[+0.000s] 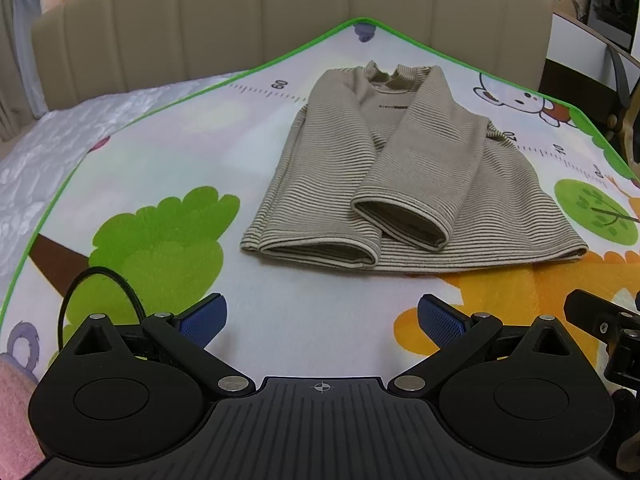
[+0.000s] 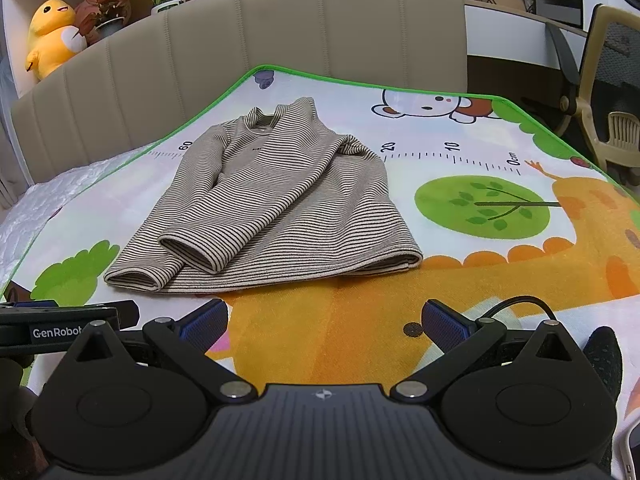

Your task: Fold clothes

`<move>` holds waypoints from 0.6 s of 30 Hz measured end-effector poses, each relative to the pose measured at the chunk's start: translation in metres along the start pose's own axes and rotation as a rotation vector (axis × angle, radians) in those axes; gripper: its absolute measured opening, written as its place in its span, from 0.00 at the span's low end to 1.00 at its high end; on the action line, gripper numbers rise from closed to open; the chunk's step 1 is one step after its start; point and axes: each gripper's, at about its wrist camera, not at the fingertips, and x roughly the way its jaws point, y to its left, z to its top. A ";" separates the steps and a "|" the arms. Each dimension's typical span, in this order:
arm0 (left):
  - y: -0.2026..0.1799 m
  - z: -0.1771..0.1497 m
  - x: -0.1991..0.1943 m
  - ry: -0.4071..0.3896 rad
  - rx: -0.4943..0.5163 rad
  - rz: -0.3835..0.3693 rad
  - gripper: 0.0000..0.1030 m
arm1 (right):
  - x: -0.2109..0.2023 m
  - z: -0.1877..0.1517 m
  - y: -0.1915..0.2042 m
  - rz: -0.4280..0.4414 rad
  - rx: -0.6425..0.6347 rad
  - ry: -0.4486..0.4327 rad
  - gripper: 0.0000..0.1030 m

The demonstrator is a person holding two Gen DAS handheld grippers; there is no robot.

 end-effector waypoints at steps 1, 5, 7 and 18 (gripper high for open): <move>0.000 0.000 0.000 0.000 -0.001 0.000 1.00 | 0.000 0.000 0.000 0.000 0.000 0.000 1.00; 0.000 0.000 0.000 0.003 -0.002 -0.001 1.00 | 0.001 -0.001 0.001 0.001 -0.004 0.003 1.00; 0.000 0.000 0.001 0.006 -0.005 -0.002 1.00 | 0.001 -0.001 0.002 0.001 -0.006 0.004 1.00; 0.007 0.004 0.009 0.053 -0.058 -0.005 1.00 | 0.007 -0.002 0.002 0.035 -0.002 -0.001 1.00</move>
